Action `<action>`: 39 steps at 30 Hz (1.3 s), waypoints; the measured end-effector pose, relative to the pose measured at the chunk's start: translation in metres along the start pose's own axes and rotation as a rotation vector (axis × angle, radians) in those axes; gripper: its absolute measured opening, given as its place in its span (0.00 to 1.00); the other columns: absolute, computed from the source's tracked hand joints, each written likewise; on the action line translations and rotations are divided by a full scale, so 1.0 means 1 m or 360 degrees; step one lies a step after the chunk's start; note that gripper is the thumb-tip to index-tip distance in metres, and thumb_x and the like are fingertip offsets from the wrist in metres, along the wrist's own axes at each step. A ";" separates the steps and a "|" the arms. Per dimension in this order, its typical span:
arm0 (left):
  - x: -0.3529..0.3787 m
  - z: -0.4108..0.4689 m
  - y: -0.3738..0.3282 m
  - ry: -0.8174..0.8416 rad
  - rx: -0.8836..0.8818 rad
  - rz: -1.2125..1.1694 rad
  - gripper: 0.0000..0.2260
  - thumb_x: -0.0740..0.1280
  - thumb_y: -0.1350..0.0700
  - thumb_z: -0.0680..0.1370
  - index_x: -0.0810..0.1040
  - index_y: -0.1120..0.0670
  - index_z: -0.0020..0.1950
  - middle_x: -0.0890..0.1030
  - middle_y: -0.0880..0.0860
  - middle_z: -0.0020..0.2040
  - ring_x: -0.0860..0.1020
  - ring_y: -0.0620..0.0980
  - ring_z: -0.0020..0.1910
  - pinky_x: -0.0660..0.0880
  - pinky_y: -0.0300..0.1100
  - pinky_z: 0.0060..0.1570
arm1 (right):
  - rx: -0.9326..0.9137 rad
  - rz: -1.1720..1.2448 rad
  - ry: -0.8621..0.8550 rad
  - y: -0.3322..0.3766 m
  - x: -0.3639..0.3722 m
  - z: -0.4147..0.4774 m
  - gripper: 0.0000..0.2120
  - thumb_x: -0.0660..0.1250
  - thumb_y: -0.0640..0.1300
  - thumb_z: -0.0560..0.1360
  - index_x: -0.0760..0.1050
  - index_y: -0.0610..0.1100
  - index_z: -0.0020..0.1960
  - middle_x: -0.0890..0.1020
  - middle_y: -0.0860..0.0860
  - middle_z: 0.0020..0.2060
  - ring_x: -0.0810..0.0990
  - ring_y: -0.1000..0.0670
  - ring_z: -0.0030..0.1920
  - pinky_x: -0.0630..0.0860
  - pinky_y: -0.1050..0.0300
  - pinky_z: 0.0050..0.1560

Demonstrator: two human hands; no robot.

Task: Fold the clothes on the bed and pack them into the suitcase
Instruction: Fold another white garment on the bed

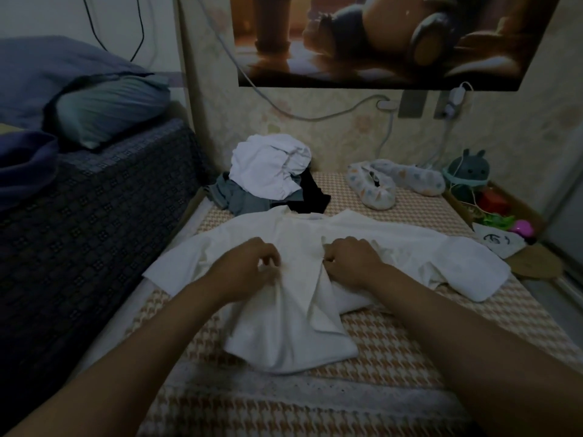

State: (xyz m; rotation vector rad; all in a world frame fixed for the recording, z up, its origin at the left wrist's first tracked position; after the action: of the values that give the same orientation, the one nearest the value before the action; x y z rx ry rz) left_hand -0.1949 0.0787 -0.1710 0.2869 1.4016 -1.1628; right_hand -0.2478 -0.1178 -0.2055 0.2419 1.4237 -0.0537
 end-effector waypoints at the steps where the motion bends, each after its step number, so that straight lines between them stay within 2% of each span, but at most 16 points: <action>1: 0.006 -0.006 -0.023 0.0198 0.0088 -0.0150 0.07 0.72 0.43 0.72 0.77 0.42 0.46 0.75 0.43 0.47 0.75 0.40 0.41 0.74 0.42 0.45 | 0.0010 -0.0028 -0.0035 0.002 0.001 0.000 0.16 0.60 0.51 0.77 0.75 0.48 0.33 0.75 0.54 0.36 0.76 0.48 0.44 0.63 0.55 0.44; 3: 0.034 -0.024 -0.056 0.0686 0.0207 -0.0097 0.21 0.72 0.33 0.64 0.74 0.38 0.52 0.73 0.41 0.54 0.73 0.42 0.51 0.74 0.40 0.53 | 0.0040 -0.0027 -0.0003 0.006 0.004 0.002 0.16 0.58 0.51 0.79 0.72 0.51 0.34 0.72 0.55 0.36 0.75 0.48 0.46 0.64 0.54 0.46; 5: 0.065 -0.043 -0.059 0.0984 0.0271 0.0325 0.32 0.73 0.30 0.60 0.68 0.36 0.60 0.66 0.43 0.61 0.66 0.46 0.58 0.70 0.44 0.59 | 0.0068 0.0081 0.0078 0.006 0.008 0.005 0.11 0.58 0.51 0.78 0.79 0.52 0.49 0.78 0.52 0.49 0.75 0.46 0.54 0.68 0.52 0.55; 6: 0.073 -0.047 -0.056 0.0973 0.0295 0.0495 0.34 0.74 0.31 0.60 0.67 0.37 0.62 0.64 0.45 0.62 0.65 0.47 0.59 0.69 0.46 0.58 | 0.0073 0.0103 0.0104 0.004 0.009 0.006 0.13 0.60 0.51 0.77 0.78 0.53 0.58 0.77 0.50 0.58 0.73 0.45 0.59 0.68 0.49 0.60; 8: 0.075 -0.043 -0.054 0.0778 0.0346 0.0604 0.28 0.75 0.38 0.65 0.72 0.42 0.61 0.67 0.47 0.61 0.67 0.49 0.58 0.71 0.46 0.54 | 0.0070 0.0050 0.0098 0.001 0.006 0.006 0.21 0.62 0.54 0.76 0.71 0.54 0.68 0.70 0.48 0.67 0.67 0.44 0.66 0.62 0.46 0.66; 11: 0.059 -0.026 -0.047 0.0493 0.0298 0.0357 0.10 0.70 0.49 0.74 0.80 0.48 0.55 0.77 0.48 0.55 0.75 0.50 0.53 0.74 0.43 0.50 | 0.0086 -0.0112 0.0083 -0.010 0.004 0.000 0.28 0.64 0.53 0.76 0.62 0.52 0.74 0.60 0.45 0.73 0.59 0.42 0.71 0.57 0.45 0.69; 14: 0.025 -0.006 -0.024 0.0094 0.0164 0.0244 0.02 0.64 0.55 0.78 0.73 0.53 0.48 0.77 0.51 0.45 0.77 0.54 0.46 0.72 0.46 0.42 | 0.0129 -0.0313 0.0126 -0.027 0.008 -0.004 0.34 0.62 0.51 0.77 0.50 0.51 0.79 0.55 0.43 0.76 0.57 0.41 0.73 0.54 0.42 0.71; 16: -0.004 0.008 -0.004 -0.0262 -0.0015 0.0101 0.02 0.61 0.60 0.78 0.68 0.55 0.49 0.73 0.52 0.39 0.76 0.56 0.41 0.71 0.48 0.38 | 0.0188 -0.0474 0.0040 -0.041 0.003 -0.002 0.35 0.60 0.50 0.78 0.46 0.49 0.79 0.57 0.41 0.76 0.59 0.40 0.73 0.55 0.42 0.71; 18: -0.032 0.022 0.014 -0.0558 -0.0261 -0.0092 0.03 0.58 0.64 0.79 0.66 0.59 0.52 0.70 0.51 0.35 0.74 0.54 0.37 0.70 0.48 0.36 | 0.0268 -0.0639 -0.0004 -0.055 -0.004 0.003 0.31 0.59 0.49 0.78 0.53 0.46 0.78 0.69 0.42 0.69 0.66 0.41 0.68 0.56 0.43 0.71; 21: -0.050 0.044 0.043 -0.0746 -0.0669 -0.0419 0.08 0.58 0.66 0.78 0.64 0.59 0.56 0.70 0.52 0.41 0.71 0.52 0.42 0.70 0.45 0.41 | 0.0406 -0.0646 -0.0107 -0.073 -0.018 0.016 0.17 0.58 0.45 0.77 0.72 0.49 0.64 0.79 0.49 0.57 0.73 0.44 0.61 0.56 0.43 0.71; 26: -0.057 0.064 0.101 -0.1210 -0.1122 -0.0912 0.12 0.59 0.65 0.78 0.63 0.54 0.59 0.72 0.59 0.60 0.74 0.56 0.49 0.75 0.57 0.57 | 0.0809 -0.0252 -0.0753 -0.123 -0.063 0.035 0.10 0.57 0.42 0.79 0.75 0.43 0.55 0.81 0.43 0.50 0.79 0.40 0.51 0.71 0.45 0.56; 28: -0.044 0.080 0.106 -0.1017 -0.1124 -0.0859 0.25 0.63 0.60 0.80 0.56 0.53 0.73 0.66 0.60 0.71 0.73 0.59 0.61 0.72 0.54 0.63 | 0.0882 -0.0347 -0.0805 -0.136 -0.065 0.038 0.11 0.59 0.40 0.78 0.74 0.41 0.59 0.79 0.39 0.53 0.76 0.38 0.55 0.70 0.42 0.57; 30: -0.021 0.094 0.100 -0.0656 -0.0986 -0.0662 0.37 0.66 0.57 0.79 0.44 0.53 0.79 0.60 0.58 0.76 0.66 0.58 0.71 0.66 0.49 0.66 | 0.0879 -0.0473 -0.0737 -0.140 -0.052 0.042 0.18 0.63 0.40 0.75 0.71 0.42 0.64 0.74 0.36 0.60 0.71 0.35 0.61 0.65 0.40 0.62; 34: 0.020 0.099 0.096 -0.0312 -0.0806 -0.0430 0.34 0.66 0.56 0.79 0.50 0.54 0.79 0.59 0.57 0.76 0.62 0.57 0.73 0.62 0.46 0.68 | 0.0045 -0.0276 -0.0656 -0.090 -0.023 0.063 0.21 0.62 0.36 0.69 0.78 0.43 0.61 0.77 0.38 0.60 0.73 0.32 0.60 0.64 0.37 0.64; 36: 0.020 0.087 0.104 -0.0346 -0.0857 -0.0278 0.30 0.65 0.55 0.80 0.54 0.56 0.78 0.60 0.60 0.75 0.63 0.59 0.72 0.63 0.49 0.69 | -0.0113 0.0073 -0.0202 -0.062 -0.003 0.071 0.18 0.60 0.41 0.77 0.75 0.50 0.66 0.75 0.44 0.64 0.71 0.39 0.65 0.62 0.45 0.67; 39: 0.010 0.058 0.117 -0.0425 -0.1003 -0.0005 0.23 0.63 0.49 0.79 0.65 0.60 0.69 0.70 0.62 0.66 0.71 0.60 0.63 0.71 0.52 0.61 | 0.0099 0.0137 0.0432 -0.046 0.039 0.070 0.21 0.53 0.57 0.82 0.66 0.55 0.73 0.68 0.50 0.72 0.67 0.45 0.70 0.59 0.50 0.70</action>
State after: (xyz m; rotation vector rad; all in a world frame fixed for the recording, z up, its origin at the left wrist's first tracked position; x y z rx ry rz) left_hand -0.0732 0.0846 -0.2194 -0.3063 1.4487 -0.6793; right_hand -0.1825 -0.1721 -0.2416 0.3724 1.6814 0.0055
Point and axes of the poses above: each hand's wrist, its own z-axis towards the middle knuckle, its own x-axis out of the palm, y = z × x, the point moved 8 cm from there along z, towards the middle knuckle
